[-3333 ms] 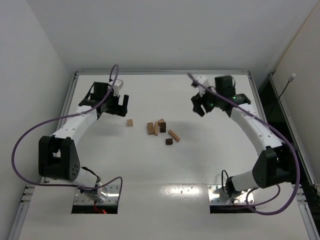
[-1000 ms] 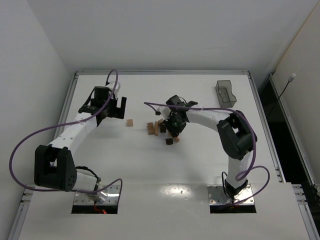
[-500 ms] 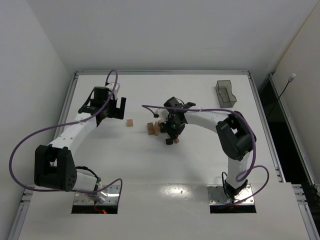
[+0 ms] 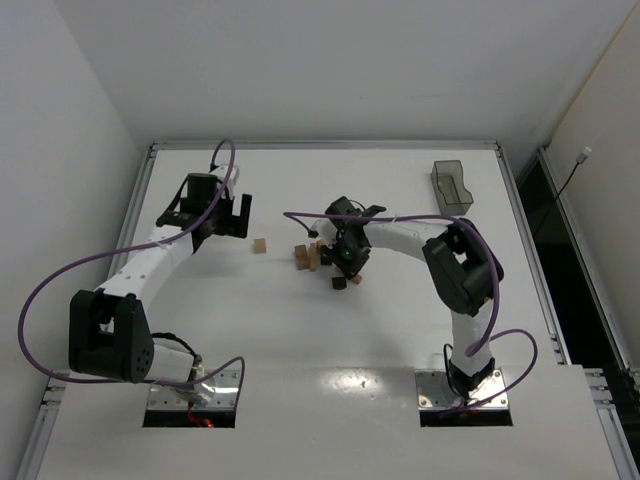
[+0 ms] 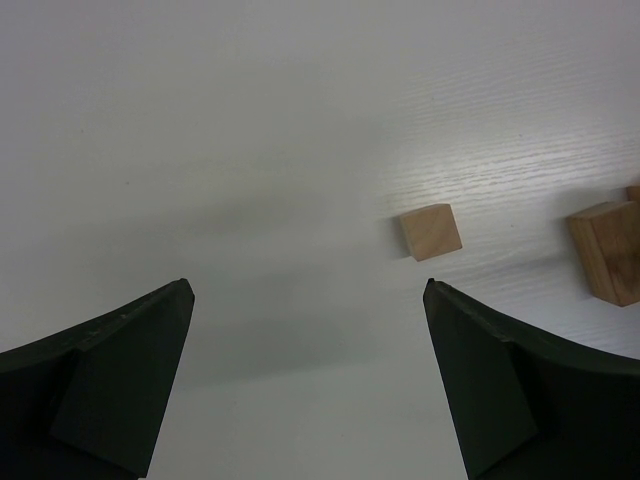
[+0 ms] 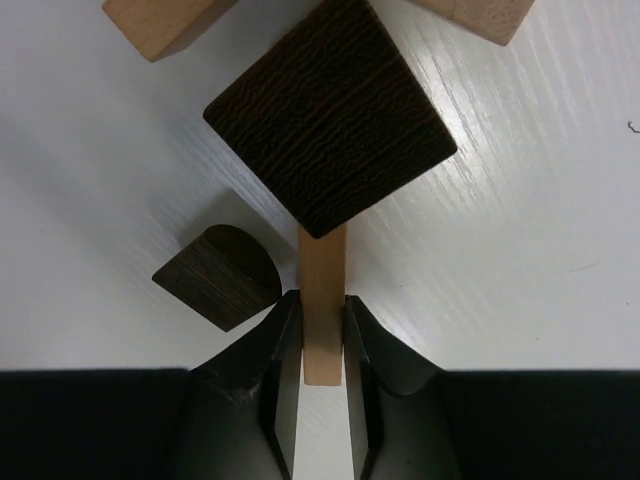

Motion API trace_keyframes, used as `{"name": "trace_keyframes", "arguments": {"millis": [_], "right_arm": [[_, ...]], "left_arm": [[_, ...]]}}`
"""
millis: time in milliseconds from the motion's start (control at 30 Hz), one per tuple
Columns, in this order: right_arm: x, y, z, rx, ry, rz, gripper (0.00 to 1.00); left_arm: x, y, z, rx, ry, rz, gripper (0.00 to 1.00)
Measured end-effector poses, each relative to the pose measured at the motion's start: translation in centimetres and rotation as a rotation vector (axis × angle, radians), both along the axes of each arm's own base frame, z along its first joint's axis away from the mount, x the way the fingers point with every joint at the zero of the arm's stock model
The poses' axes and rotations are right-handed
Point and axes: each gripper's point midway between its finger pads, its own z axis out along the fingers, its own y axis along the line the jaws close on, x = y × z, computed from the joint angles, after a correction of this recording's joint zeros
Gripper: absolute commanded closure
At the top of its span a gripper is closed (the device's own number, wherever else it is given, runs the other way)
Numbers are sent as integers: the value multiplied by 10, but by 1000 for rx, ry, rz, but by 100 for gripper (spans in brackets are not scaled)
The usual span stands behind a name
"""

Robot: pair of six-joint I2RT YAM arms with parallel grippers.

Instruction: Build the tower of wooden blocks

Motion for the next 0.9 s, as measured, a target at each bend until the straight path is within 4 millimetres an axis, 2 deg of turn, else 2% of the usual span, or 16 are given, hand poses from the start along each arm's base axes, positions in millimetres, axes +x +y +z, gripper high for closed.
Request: {"name": "trace_keyframes", "arguments": {"millis": [67, 267, 367, 467, 567, 633, 700, 800, 900], "right_arm": [[0, 0, -2, -7, 10, -2, 100], [1, 0, -2, -2, 13, -30, 100], [8, -3, 2, -4, 1, -80, 100], [31, -8, 16, -7, -53, -182, 100], [62, -9, 38, 2, -136, -310, 100], [82, -7, 51, 22, -187, -387, 100], [94, -1, 56, 43, -204, -439, 100], [98, 8, 48, 53, -185, -474, 100], [88, 15, 29, 30, -137, -480, 100]], "left_arm": [[0, 1, 0, 0, 0, 2, 0], [0, 3, 0, 0, 0, 7, 0], [0, 3, 0, -1, 0, 7, 0], [0, 3, 0, 0, 0, 7, 0], [0, 3, 0, 0, 0, 7, 0], [0, 3, 0, 0, 0, 7, 0], [0, 3, 0, 0, 0, 8, 0], [0, 4, 0, 2, -1, 10, 0], [0, 4, 0, 4, -1, 12, 0]]}}
